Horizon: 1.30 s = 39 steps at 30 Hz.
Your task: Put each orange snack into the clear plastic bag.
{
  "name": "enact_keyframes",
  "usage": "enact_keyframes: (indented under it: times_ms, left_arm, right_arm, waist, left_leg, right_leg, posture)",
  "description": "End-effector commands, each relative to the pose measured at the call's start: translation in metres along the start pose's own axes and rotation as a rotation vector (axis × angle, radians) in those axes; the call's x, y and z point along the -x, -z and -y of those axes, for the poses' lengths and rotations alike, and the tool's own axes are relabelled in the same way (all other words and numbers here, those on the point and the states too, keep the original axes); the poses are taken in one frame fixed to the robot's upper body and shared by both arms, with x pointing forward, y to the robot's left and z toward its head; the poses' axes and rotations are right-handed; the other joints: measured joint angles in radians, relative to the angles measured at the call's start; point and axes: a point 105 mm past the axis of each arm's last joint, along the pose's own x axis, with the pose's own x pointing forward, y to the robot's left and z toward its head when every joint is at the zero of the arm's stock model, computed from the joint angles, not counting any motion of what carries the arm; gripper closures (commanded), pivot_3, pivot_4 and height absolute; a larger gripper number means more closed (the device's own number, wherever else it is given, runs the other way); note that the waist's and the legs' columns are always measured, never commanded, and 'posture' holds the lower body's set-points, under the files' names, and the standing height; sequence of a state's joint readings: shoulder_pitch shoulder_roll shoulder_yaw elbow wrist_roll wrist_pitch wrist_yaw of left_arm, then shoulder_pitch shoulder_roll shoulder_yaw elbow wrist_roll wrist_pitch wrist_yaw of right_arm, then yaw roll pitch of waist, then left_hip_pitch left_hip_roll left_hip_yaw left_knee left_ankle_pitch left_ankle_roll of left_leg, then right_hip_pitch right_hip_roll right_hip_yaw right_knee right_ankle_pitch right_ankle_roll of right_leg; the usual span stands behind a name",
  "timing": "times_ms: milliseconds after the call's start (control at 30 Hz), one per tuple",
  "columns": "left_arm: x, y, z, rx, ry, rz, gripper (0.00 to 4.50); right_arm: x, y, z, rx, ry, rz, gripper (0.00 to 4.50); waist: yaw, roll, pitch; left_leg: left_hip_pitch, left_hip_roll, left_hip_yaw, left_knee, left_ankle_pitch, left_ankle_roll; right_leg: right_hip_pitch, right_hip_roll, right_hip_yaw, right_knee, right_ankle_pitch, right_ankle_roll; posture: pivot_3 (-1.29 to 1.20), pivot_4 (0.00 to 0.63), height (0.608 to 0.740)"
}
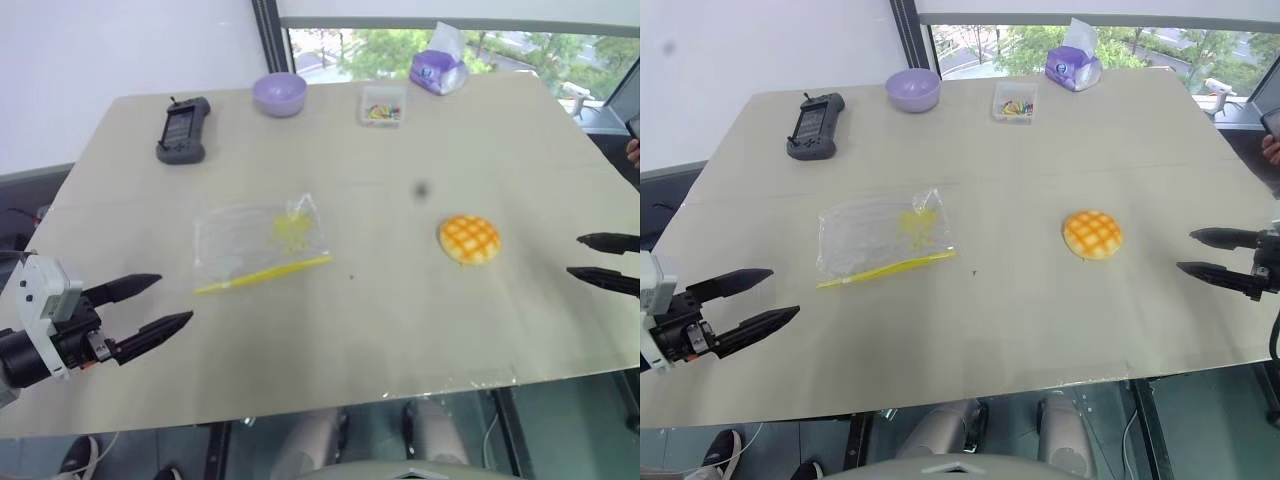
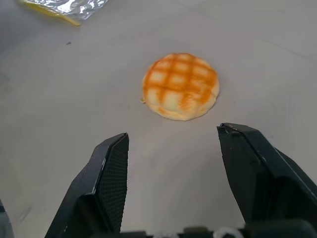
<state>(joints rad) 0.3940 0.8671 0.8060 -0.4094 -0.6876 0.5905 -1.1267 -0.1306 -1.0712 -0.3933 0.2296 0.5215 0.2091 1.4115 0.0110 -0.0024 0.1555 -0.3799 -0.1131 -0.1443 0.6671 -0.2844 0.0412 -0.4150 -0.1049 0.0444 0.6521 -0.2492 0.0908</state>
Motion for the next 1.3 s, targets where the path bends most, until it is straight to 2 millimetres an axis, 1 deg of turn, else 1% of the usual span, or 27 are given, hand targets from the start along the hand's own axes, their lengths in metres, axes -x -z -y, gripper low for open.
enact_keyframes:
  times_ms: [33,233,433,567,600,633,667,767,800,867,900,967,1033,1067,1133,1233,1300]
  left_arm:
    - [0.002,-0.004,-0.003,-0.039,-0.004,-0.006,0.00]
    - [0.002,-0.001,-0.003,-0.041,-0.006,-0.012,0.00]
    - [0.000,0.000,-0.011,-0.058,-0.027,-0.015,0.00]
    - [-0.002,-0.004,-0.027,-0.117,-0.093,-0.017,0.00]
    - [-0.002,-0.005,-0.036,-0.158,-0.130,-0.026,0.00]
    - [-0.001,-0.006,-0.047,-0.253,-0.178,-0.056,0.00]
    - [0.000,-0.006,-0.054,-0.322,-0.206,-0.080,0.00]
    - [0.006,-0.004,-0.089,-0.607,-0.328,-0.200,0.00]
    - [0.007,-0.004,-0.096,-0.683,-0.338,-0.219,0.00]
    - [0.004,0.003,-0.105,-0.760,-0.323,-0.253,0.00]
    - [0.000,0.007,-0.108,-0.797,-0.302,-0.264,0.00]
    - [-0.017,0.013,-0.113,-0.958,-0.287,-0.260,0.00]
    - [-0.035,0.017,-0.115,-1.059,-0.279,-0.228,0.00]
    - [-0.044,0.021,-0.112,-1.108,-0.243,-0.216,0.00]
    - [-0.063,0.028,-0.107,-1.259,-0.168,-0.223,0.00]
    - [-0.084,0.037,-0.105,-1.337,-0.140,-0.215,0.00]
    - [-0.098,0.048,-0.100,-1.378,-0.085,-0.219,0.00]
  right_arm:
    - [0.005,-0.013,0.001,0.041,0.017,0.039,1.40]
    - [0.005,-0.012,0.000,0.041,0.019,0.042,1.40]
    - [-0.002,-0.015,-0.003,0.041,0.010,0.059,1.40]
    - [-0.013,-0.022,-0.007,0.053,-0.012,0.085,1.40]
    - [-0.015,-0.023,-0.007,0.053,-0.013,0.090,1.40]
    - [-0.018,-0.023,-0.007,0.052,-0.014,0.094,1.40]
    - [-0.019,-0.023,-0.007,0.051,-0.015,0.097,1.40]
    - [-0.026,-0.021,-0.007,0.047,-0.026,0.103,1.40]
    - [-0.028,-0.021,-0.008,0.046,-0.030,0.106,1.40]
    - [-0.032,-0.023,-0.009,0.048,-0.038,0.116,1.40]
    - [-0.035,-0.024,-0.009,0.049,-0.041,0.122,1.40]
    - [-0.040,-0.026,-0.010,0.048,-0.049,0.138,1.40]
    - [-0.044,-0.027,-0.010,0.050,-0.055,0.149,1.40]
    - [-0.045,-0.027,-0.010,0.052,-0.056,0.150,1.40]
    - [-0.045,-0.028,-0.010,0.056,-0.054,0.151,1.40]
    - [-0.043,-0.028,-0.010,0.060,-0.042,0.149,1.40]
    - [-0.042,-0.028,-0.009,0.064,-0.032,0.149,1.40]
  waist:
    - [0.000,0.000,0.000]
    - [0.001,0.000,0.000]
    - [0.000,0.000,0.000]
    - [0.001,0.000,0.000]
    - [0.001,0.000,0.000]
    - [0.001,0.000,0.000]
    - [0.001,0.000,0.000]
    - [0.002,0.000,0.000]
    - [0.002,0.000,0.000]
    - [0.001,0.000,0.000]
    - [0.000,0.001,0.000]
    - [0.001,0.001,0.000]
    - [0.003,0.000,0.000]
    - [0.004,0.000,0.000]
    - [0.001,0.000,0.000]
    - [0.004,0.000,0.000]
    - [0.004,0.001,-0.001]
  left_leg:
    - [0.000,0.000,0.000,0.000,0.000,0.000]
    - [0.000,0.000,0.000,0.000,0.000,0.000]
    - [0.000,0.000,0.000,0.000,0.000,0.000]
    - [0.000,0.000,0.000,0.000,0.000,0.000]
    - [0.000,0.000,0.000,0.000,0.000,0.000]
    - [0.000,0.000,0.000,0.000,0.000,0.000]
    - [0.000,0.000,0.000,0.000,0.000,0.000]
    - [0.000,0.000,0.000,-0.001,0.000,0.000]
    - [0.000,0.000,0.000,-0.001,0.000,0.000]
    - [0.000,-0.001,0.000,-0.003,0.000,0.000]
    - [0.000,-0.001,0.000,-0.003,0.000,0.000]
    - [0.000,-0.001,0.000,-0.004,0.000,0.000]
    - [-0.002,-0.001,-0.001,-0.004,0.000,0.000]
    - [-0.002,-0.001,-0.001,-0.004,0.000,0.000]
    - [-0.005,-0.002,-0.002,-0.004,0.000,0.000]
    - [-0.006,-0.003,-0.002,-0.004,0.000,0.000]
    - [-0.005,-0.004,-0.002,-0.004,0.000,0.000]
  right_leg:
    - [0.000,0.000,0.000,0.000,0.000,0.000]
    - [0.000,0.000,0.000,0.000,0.000,0.000]
    - [0.000,0.000,0.000,0.000,0.000,0.000]
    - [0.000,0.000,0.000,0.000,0.000,0.000]
    - [0.000,0.000,0.000,0.000,0.000,0.000]
    - [0.000,0.000,0.000,0.000,0.000,0.000]
    - [0.000,0.000,0.000,0.000,0.000,0.000]
    - [0.000,0.000,0.000,-0.001,0.000,0.000]
    - [0.000,0.000,0.000,-0.001,0.000,0.000]
    - [-0.001,0.000,0.000,-0.002,0.000,0.000]
    - [-0.001,0.000,0.000,-0.003,0.000,0.000]
    - [-0.001,0.000,0.000,-0.005,0.000,0.000]
    - [-0.002,0.000,-0.001,-0.005,0.000,0.000]
    - [-0.003,0.000,-0.001,-0.005,0.000,0.000]
    - [-0.004,0.000,-0.001,-0.006,0.000,0.000]
    - [-0.005,0.001,-0.002,-0.005,0.000,0.000]
    - [-0.005,0.001,-0.002,-0.005,0.000,0.001]
  posture:
    - [0.00,0.150,0.736]
    - [0.00,0.150,0.736]
    - [0.00,0.150,0.736]
    - [0.00,0.150,0.736]
    - [0.00,0.150,0.736]
    - [0.00,0.150,0.736]
    - [0.00,0.150,0.736]
    - [0.00,0.150,0.736]
    - [0.00,0.150,0.736]
    - [0.00,0.150,0.736]
    - [0.00,0.150,0.736]
    - [0.00,0.150,0.736]
    - [0.00,0.150,0.736]
    - [0.00,0.150,0.736]
    - [0.00,0.150,0.736]
    - [0.00,0.150,0.736]
    - [0.00,0.150,0.736]
